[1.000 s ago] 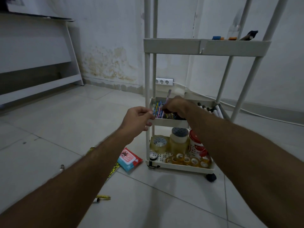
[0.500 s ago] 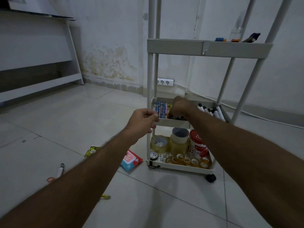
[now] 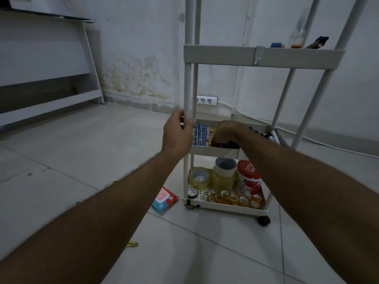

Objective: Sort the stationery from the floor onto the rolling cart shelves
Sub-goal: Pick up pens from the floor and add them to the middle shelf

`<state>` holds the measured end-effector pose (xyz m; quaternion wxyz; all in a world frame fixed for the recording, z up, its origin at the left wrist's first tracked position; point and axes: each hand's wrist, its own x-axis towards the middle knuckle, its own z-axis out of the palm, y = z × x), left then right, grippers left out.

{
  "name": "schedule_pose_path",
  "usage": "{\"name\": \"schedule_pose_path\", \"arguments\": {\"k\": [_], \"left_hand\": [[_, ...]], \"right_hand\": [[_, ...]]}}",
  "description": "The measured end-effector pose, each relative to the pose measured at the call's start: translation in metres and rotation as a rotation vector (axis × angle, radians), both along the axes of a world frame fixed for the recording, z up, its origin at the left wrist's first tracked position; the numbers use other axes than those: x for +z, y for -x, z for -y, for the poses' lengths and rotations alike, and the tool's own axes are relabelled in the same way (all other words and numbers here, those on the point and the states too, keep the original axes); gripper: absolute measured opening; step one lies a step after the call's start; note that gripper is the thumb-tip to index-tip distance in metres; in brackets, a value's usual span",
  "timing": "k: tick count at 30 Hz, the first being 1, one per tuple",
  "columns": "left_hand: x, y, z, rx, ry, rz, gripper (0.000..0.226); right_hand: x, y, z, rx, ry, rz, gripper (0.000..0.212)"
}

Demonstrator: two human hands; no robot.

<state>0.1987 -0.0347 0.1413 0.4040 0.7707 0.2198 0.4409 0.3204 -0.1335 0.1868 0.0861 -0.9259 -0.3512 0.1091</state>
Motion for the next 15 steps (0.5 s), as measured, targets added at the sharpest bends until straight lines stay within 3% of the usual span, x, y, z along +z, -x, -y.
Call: {"name": "schedule_pose_path", "arguments": {"k": [3, 10, 15], "left_hand": [[-0.001, -0.003, -0.001, 0.005, -0.015, -0.011, 0.017], [-0.005, -0.004, -0.004, -0.006, -0.03, -0.002, 0.013], [-0.005, -0.005, -0.004, 0.01, -0.037, 0.006, 0.008]], "right_hand": [[-0.005, -0.007, 0.001, -0.02, -0.002, -0.011, 0.032], [0.015, -0.036, 0.036, -0.258, -0.32, -0.068, 0.032], [0.023, -0.043, 0.064, -0.242, -0.116, 0.007, 0.029]]}}
